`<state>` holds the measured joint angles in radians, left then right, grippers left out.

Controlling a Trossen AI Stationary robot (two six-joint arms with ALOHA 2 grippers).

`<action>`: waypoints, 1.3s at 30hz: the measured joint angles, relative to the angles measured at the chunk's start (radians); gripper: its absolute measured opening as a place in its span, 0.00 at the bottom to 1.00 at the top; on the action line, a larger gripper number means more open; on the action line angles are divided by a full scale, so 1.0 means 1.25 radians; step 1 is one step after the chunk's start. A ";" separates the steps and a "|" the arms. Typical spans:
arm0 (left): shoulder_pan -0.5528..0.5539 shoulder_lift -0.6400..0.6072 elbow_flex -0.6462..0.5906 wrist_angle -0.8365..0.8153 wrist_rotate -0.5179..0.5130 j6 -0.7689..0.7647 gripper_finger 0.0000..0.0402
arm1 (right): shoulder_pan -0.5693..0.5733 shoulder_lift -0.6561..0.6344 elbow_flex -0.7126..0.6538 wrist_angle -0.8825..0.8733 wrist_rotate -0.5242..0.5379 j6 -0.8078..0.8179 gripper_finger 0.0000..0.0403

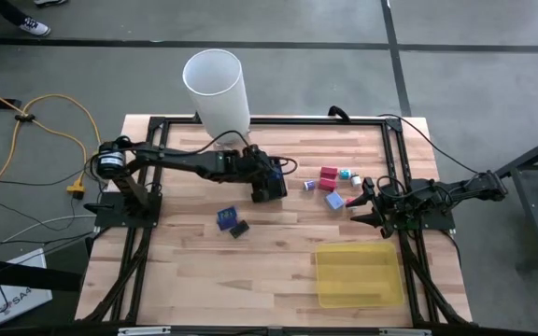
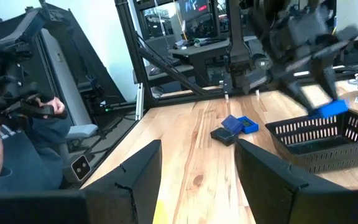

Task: Pick & Place Office items
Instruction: Put the bottom blue digital timer into the black bin

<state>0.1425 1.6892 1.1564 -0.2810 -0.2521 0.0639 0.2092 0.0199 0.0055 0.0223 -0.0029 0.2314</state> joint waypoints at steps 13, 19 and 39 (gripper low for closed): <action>0.006 0.063 0.000 0.006 0.036 -0.036 0.38 | 0.000 0.008 0.000 0.003 0.001 0.000 0.47; 0.005 0.063 0.000 -0.001 0.044 -0.036 0.38 | 0.000 0.009 0.000 0.003 0.001 0.000 0.47; 0.005 0.093 0.000 -0.018 0.058 -0.077 0.38 | 0.000 0.009 0.000 0.003 0.000 0.000 0.47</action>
<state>0.1493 1.8061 1.1564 -0.3031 -0.1795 -0.0320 0.2092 0.0311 0.0055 0.0261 -0.0031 0.2310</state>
